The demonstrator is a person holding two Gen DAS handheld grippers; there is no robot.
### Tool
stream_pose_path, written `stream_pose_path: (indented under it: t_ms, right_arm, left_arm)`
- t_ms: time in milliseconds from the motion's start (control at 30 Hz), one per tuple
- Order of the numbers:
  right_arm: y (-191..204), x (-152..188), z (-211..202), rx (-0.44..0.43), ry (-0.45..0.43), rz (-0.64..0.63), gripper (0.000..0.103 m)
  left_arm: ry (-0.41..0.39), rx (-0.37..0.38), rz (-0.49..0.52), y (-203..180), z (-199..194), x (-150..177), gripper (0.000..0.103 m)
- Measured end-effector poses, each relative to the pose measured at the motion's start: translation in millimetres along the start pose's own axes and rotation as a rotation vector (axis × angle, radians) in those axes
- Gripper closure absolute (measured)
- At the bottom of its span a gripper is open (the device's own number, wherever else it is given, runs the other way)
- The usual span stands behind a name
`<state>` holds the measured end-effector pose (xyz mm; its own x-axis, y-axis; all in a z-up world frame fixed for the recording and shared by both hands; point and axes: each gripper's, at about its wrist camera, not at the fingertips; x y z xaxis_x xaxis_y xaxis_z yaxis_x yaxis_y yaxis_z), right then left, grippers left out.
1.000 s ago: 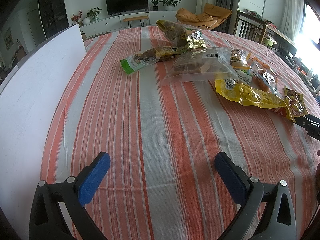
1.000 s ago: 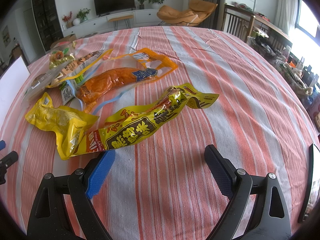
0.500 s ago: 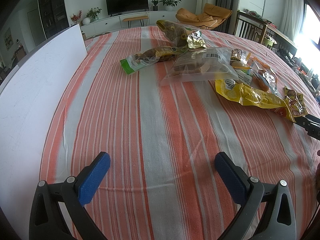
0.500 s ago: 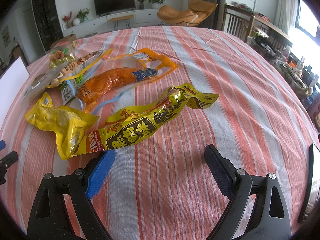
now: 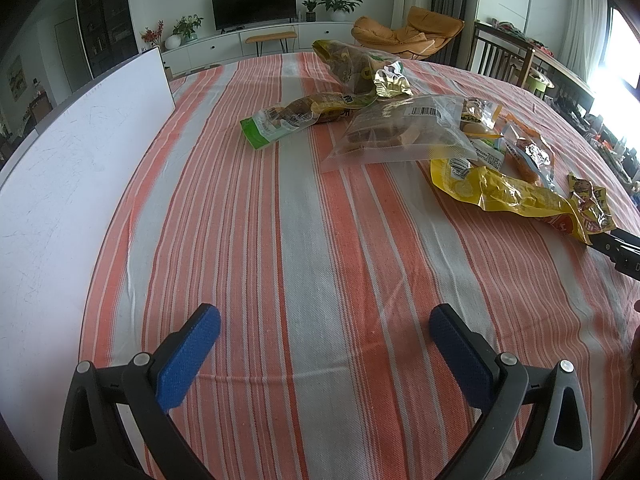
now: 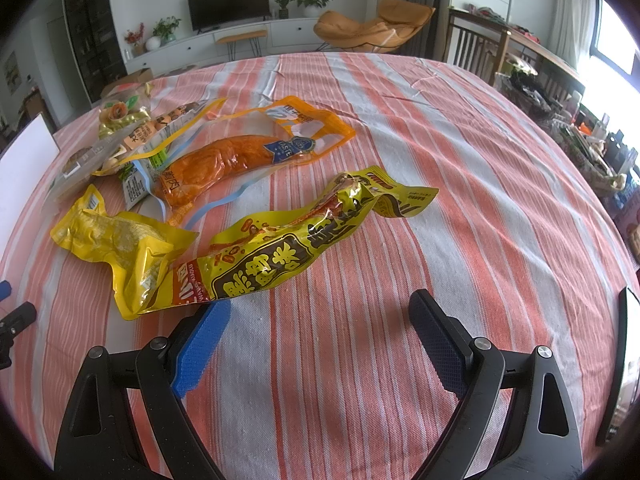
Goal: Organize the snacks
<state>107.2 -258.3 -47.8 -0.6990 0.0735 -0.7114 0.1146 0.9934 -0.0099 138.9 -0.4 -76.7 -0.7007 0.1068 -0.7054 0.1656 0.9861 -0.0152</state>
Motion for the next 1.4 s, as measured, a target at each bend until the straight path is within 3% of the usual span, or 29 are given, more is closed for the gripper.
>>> stream_pose_path:
  t_ms: [733, 867, 933, 1233, 1333, 1400]
  right_arm:
    - [1, 0, 1, -0.001, 0.0, 0.001, 0.009]
    - [1, 0, 2, -0.001, 0.0, 0.001, 0.009]
    - [1, 0, 2, -0.001, 0.0, 0.001, 0.009]
    - [1, 0, 2, -0.002, 0.0, 0.001, 0.009]
    - [2, 0, 2, -0.002, 0.0, 0.001, 0.009]
    - [1, 0, 2, -0.002, 0.0, 0.001, 0.009]
  left_arm:
    - [0.002, 0.009, 0.012, 0, -1, 2, 0.0]
    - [0.074, 0.047, 0.049, 3, 4, -5, 0.0]
    - [0.11, 0.074, 0.041, 8, 6, -15, 0.0]
    - [0.022, 0.252, -0.058, 14, -2, -98, 0.0]
    - [0.056, 0.327, 0.0, -9, 16, -125, 0.0]
    - [0.095, 0.327, 0.089, -30, 36, -135, 0.0]
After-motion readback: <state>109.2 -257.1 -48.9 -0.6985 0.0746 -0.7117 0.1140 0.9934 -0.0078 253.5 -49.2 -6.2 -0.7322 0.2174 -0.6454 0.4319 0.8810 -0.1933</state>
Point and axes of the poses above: each gripper's, at about its wrist camera, not at the fingertips, and z roughly the way its jaws point, y to its left, x to its underside, and after that the axes turned 9 degrees about -y, right-handed
